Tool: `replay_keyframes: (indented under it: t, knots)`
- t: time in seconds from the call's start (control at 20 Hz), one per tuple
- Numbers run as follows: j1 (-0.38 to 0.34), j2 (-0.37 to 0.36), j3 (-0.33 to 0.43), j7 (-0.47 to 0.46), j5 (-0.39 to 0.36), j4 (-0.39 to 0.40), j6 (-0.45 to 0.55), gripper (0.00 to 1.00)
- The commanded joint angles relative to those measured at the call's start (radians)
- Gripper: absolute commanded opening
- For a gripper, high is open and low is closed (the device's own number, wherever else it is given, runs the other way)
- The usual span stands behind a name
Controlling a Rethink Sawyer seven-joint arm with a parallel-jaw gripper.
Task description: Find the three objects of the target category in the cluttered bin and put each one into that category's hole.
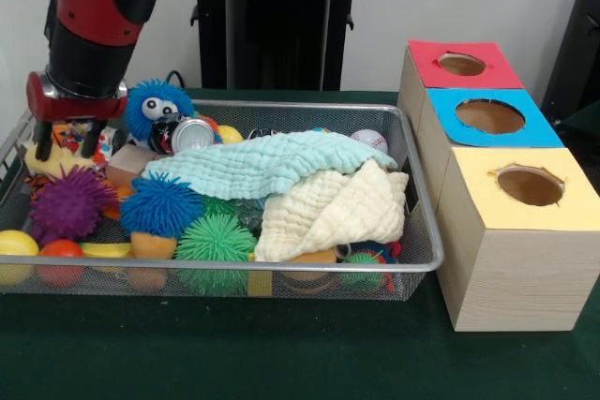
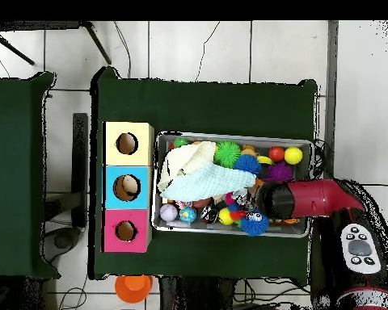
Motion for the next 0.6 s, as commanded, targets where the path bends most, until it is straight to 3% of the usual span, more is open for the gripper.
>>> replay_keyframes:
  t: [0.05, 0.6]
  knots:
    - [0.032, 0.076, 0.068, -0.049, -0.015, -0.017, 0.086, 1.00]
    - [0.077, 0.071, 0.007, -0.025, -0.058, -0.043, 0.072, 1.00]
